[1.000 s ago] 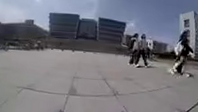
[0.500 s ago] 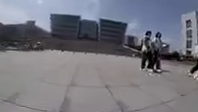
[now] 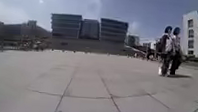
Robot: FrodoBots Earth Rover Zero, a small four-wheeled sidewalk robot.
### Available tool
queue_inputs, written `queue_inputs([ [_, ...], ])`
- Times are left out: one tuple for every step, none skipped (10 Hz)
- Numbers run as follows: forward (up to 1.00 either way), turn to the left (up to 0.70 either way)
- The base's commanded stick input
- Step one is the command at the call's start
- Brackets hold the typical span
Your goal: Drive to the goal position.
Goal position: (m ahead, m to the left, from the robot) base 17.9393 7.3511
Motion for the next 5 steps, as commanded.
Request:
queue_inputs([
  [0.85, 0.00],
  [0.85, 0.00],
  [0.85, 0.00],
  [0.85, 0.00],
  [0.85, 0.00],
])
